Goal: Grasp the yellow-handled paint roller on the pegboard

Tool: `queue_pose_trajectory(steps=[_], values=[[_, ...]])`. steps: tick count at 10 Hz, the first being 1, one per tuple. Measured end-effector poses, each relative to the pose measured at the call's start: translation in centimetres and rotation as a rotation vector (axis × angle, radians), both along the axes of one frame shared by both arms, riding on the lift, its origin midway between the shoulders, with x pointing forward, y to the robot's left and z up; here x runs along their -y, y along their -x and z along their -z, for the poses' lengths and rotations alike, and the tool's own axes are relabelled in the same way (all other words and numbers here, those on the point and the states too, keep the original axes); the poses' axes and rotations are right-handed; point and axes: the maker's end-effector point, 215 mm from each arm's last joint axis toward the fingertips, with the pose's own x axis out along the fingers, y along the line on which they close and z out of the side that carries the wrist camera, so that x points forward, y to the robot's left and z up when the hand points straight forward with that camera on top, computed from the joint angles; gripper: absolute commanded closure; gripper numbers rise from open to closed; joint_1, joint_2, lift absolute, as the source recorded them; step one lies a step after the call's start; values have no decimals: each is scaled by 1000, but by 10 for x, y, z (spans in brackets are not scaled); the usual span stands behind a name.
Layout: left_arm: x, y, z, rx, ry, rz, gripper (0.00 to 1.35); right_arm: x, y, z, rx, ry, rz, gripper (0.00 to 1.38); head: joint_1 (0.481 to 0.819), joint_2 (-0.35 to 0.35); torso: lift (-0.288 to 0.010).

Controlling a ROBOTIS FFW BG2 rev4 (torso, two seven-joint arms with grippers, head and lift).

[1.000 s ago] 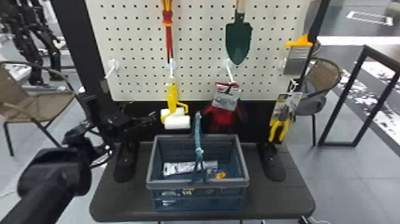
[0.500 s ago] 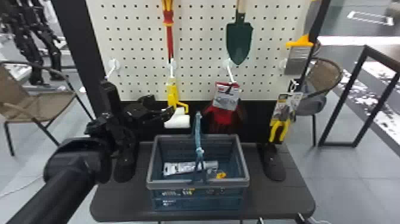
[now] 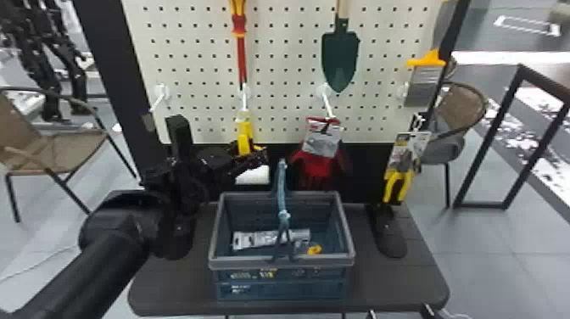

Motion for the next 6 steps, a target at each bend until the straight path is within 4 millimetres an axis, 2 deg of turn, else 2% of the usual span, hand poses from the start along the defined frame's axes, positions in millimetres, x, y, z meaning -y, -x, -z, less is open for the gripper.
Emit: queue_pose_trajectory(steps=[6], values=[[-3,2,6,-4,-14,0,1210,1,1,0,0,-2,2,78,549,0,-100]])
